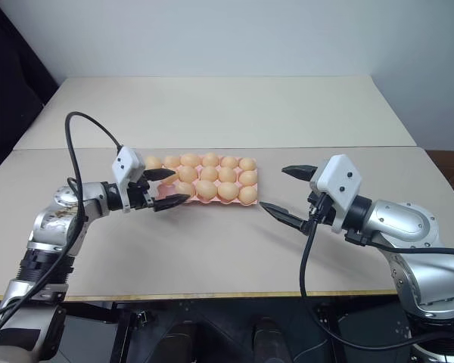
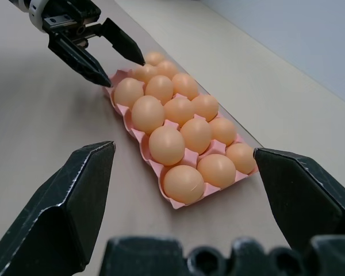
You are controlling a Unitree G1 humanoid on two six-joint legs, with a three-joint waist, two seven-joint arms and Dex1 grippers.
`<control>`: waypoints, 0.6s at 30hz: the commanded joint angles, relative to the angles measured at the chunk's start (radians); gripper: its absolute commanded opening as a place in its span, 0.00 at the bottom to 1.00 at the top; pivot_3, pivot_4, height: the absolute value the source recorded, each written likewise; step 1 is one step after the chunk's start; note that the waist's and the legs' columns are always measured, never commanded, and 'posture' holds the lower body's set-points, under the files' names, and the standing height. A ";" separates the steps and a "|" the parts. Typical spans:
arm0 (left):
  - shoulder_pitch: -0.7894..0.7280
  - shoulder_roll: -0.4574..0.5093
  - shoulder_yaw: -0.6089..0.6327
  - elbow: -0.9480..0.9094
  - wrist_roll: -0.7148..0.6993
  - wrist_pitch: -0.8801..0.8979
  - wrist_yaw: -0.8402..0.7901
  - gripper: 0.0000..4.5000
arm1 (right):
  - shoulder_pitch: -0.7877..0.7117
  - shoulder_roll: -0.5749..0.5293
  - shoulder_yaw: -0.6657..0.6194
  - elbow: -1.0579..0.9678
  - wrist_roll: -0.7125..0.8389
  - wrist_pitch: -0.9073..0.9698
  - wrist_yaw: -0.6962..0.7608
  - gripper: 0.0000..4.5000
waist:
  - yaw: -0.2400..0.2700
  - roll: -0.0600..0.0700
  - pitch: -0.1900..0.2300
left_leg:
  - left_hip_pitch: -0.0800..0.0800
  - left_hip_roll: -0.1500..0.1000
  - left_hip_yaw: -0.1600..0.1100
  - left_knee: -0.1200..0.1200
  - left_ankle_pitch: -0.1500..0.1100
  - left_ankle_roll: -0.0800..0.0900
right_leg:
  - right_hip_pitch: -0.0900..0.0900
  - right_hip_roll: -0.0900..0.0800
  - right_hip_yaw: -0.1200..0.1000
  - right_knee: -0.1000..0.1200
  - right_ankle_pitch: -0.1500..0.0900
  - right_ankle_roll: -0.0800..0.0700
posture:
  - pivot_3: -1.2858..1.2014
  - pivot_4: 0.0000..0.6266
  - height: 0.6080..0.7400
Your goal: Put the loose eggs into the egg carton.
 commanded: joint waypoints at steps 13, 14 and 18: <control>0.408 0.304 0.509 -0.269 -0.231 0.042 -0.143 1.00 | -0.047 -0.057 -0.026 0.115 0.015 -0.046 0.082 1.00 | -0.015 0.000 0.000 | 0.001 0.001 0.000 -0.001 0.000 0.000 | 0.001 0.000 0.000 0.000 0.000 0.000 | 0.52 0.24 1.00; 0.438 0.299 0.540 -0.291 -0.255 0.068 -0.127 1.00 | -0.049 -0.056 -0.024 0.124 0.014 -0.048 0.087 1.00 | -0.012 0.000 0.000 | 0.001 0.001 0.000 -0.001 0.000 0.000 | 0.001 0.000 0.000 -0.001 0.000 0.000 | 0.52 0.24 1.00; 0.553 0.273 0.612 -0.372 -0.272 0.093 -0.073 1.00 | -0.057 -0.052 -0.008 0.150 0.003 -0.061 0.099 1.00 | -0.008 0.000 0.000 | 0.001 0.001 0.000 -0.001 0.000 0.000 | 0.001 0.000 0.000 -0.001 0.000 0.000 | 0.52 0.24 1.00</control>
